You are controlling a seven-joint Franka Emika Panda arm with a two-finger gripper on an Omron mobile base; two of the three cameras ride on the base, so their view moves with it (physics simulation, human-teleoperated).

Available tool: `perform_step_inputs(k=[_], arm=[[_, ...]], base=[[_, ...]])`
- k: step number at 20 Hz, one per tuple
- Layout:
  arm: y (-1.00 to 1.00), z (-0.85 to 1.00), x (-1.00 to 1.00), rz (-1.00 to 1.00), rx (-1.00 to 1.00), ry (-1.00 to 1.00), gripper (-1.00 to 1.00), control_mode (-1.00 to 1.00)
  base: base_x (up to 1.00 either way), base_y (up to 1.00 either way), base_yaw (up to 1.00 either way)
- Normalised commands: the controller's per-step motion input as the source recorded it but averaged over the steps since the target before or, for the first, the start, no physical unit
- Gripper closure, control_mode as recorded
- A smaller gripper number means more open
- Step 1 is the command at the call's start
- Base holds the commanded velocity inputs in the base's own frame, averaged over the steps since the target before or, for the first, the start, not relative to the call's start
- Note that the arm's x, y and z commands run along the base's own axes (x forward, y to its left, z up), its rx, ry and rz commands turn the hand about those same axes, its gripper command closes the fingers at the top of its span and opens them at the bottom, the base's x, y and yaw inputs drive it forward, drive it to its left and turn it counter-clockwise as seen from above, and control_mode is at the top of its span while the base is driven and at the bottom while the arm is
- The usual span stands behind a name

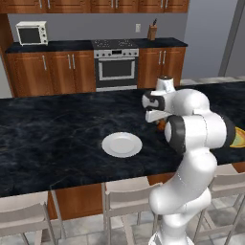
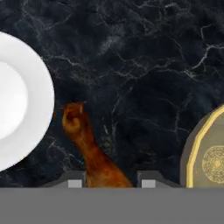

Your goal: Pick the chicken drumstick and mushroom from their plates and place them in the bowl. Then put the bowl in the fridge.

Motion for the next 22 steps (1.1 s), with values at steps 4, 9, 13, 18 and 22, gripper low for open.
perform_step_inputs(k=[4, 9, 13, 18, 22], arm=[[-0.81, 0.11, -0.07, 0.0, 0.0, -0.22, 1.0, -1.0], [-0.73, 0.17, 0.15, 0.0, 0.0, 0.03, 1.0, -1.0], [-0.74, 0.09, 0.24, 0.0, 0.0, 0.1, 1.0, -1.0], [-0.66, -0.01, 0.39, 0.0, 0.0, 0.16, 1.0, -1.0], [-0.42, -0.18, 0.43, -0.01, 0.0, 0.07, 1.0, -1.0]], base=[[0.0, 0.0, 0.0], [0.0, 0.0, 0.0], [0.0, 0.0, 0.0], [0.0, 0.0, 0.0], [0.0, 0.0, 0.0]])
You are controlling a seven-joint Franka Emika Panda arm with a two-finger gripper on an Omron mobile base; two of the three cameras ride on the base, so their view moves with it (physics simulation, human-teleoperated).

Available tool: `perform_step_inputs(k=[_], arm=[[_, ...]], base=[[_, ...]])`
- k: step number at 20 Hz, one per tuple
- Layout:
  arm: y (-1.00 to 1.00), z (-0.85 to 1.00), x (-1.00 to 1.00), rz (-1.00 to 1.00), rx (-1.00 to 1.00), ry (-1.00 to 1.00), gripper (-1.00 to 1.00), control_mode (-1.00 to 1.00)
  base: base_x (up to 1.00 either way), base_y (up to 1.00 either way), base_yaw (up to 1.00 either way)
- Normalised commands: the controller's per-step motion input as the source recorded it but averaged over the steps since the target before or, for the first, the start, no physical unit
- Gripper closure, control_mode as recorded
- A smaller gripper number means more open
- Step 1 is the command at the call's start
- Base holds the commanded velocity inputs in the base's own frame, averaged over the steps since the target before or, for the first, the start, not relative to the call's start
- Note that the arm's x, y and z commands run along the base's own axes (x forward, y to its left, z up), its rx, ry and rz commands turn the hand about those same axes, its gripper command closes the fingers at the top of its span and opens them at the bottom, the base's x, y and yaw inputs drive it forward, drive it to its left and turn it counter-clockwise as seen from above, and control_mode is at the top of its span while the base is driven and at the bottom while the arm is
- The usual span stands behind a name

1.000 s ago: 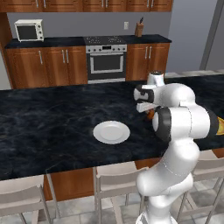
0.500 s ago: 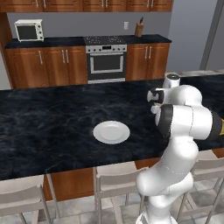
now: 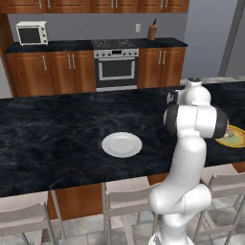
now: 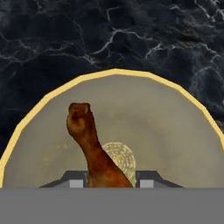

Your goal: Pick the chicken drumstick and mushroom from their plates and place them in the bowl. Then put the bowl in the fridge.

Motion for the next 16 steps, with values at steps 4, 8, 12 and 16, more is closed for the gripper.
perform_step_inputs(k=[4, 8, 12, 16], arm=[[-0.22, -0.36, 0.19, -0.1, 0.0, 0.02, 1.0, -1.0], [-0.19, -0.51, 0.06, -0.12, 0.0, 0.1, 1.0, -1.0], [-0.08, -0.52, 0.08, -0.13, 0.0, 0.11, 1.0, -1.0], [-0.06, -0.32, 0.26, -0.1, 0.0, 0.08, 1.0, -1.0]], base=[[0.0, 0.0, 0.0], [0.0, 0.0, 0.0], [0.0, 0.0, 0.0], [0.0, 0.0, 0.0]])
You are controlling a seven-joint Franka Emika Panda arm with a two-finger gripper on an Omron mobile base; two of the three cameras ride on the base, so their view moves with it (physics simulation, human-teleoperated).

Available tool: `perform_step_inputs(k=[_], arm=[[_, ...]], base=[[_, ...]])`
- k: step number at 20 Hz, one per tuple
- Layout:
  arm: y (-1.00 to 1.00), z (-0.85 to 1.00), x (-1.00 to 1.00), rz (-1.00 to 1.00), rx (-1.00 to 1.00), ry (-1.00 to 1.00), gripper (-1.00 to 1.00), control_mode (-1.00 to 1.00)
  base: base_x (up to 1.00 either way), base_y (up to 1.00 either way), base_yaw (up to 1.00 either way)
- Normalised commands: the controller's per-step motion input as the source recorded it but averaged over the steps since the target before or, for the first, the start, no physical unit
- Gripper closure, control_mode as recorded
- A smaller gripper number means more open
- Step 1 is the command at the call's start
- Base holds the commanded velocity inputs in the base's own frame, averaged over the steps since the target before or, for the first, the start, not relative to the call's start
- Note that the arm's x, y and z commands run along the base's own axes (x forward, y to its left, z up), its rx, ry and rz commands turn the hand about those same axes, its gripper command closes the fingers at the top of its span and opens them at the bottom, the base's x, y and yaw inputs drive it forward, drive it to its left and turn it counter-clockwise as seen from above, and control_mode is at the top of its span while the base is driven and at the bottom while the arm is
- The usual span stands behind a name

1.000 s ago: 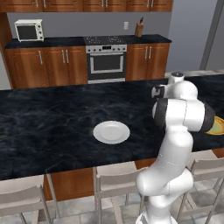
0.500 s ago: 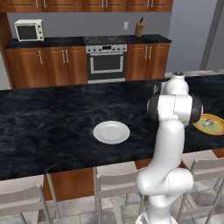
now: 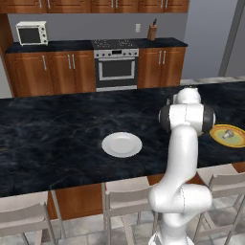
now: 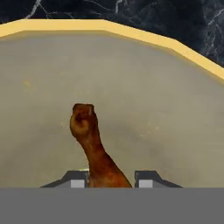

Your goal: Pick the chicken drumstick and mushroom from their plates and place them in the bowl. Then put the bowl in the fridge.

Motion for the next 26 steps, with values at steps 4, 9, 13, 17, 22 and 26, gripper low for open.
perform_step_inputs(k=[4, 9, 13, 17, 22, 26], arm=[[-0.05, -0.24, 0.14, -0.1, 0.0, 0.11, -1.0, -1.0], [-0.15, 0.0, -0.13, -0.09, 0.04, 0.02, -1.0, -1.0], [-0.08, 0.1, -0.36, -0.13, 0.09, 0.0, -1.0, -1.0], [0.0, 0.27, -0.37, -0.12, 0.08, 0.0, -1.0, -1.0], [0.01, 0.37, -0.41, -0.09, 0.01, -0.04, -1.0, -1.0], [-0.06, 0.35, -0.51, -0.07, 0.0, -0.09, -1.0, -1.0]], base=[[0.0, 0.0, 0.0], [0.0, 0.0, 0.0], [0.0, 0.0, 0.0], [0.0, 0.0, 0.0], [0.0, 0.0, 0.0], [0.0, 0.0, 0.0]])
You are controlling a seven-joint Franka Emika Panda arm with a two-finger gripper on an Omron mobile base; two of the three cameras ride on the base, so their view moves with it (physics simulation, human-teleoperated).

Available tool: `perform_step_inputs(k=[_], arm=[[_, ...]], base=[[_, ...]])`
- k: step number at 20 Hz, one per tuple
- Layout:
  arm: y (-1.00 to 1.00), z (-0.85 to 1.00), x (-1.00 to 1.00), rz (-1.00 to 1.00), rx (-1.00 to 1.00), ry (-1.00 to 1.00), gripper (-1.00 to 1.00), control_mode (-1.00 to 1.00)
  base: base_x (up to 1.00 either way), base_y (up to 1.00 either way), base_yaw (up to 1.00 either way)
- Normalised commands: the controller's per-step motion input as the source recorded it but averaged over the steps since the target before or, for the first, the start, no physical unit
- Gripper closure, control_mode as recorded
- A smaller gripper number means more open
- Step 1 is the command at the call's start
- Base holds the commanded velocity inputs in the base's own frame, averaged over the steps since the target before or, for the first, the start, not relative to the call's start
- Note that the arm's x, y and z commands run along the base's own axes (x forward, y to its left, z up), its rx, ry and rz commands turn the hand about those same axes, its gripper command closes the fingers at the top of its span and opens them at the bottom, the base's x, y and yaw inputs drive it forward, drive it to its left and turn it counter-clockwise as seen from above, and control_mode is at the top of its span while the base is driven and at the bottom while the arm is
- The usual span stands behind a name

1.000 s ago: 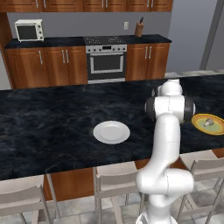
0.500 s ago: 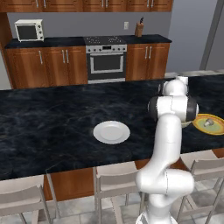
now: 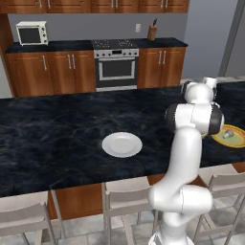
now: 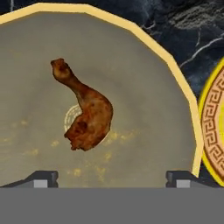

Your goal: Pick the chicken drumstick and mushroom from their plates and place them in the bowl. Then put the bowl in the fridge.

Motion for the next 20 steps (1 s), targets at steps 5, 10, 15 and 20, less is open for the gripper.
perform_step_inputs(k=[5, 10, 15, 20], arm=[[-0.38, 0.2, -0.62, -0.09, 0.0, -0.17, -1.0, -1.0], [-0.44, 0.05, -0.59, -0.04, 0.0, -0.16, -1.0, -1.0], [-0.49, 0.0, -0.4, 0.09, -0.02, -0.12, -1.0, -1.0], [-0.4, 0.03, -0.17, 0.24, -0.13, -0.01, -1.0, -1.0]], base=[[0.0, 0.0, 0.0], [0.0, 0.0, 0.0], [0.0, 0.0, 0.0], [0.0, 0.0, 0.0]])
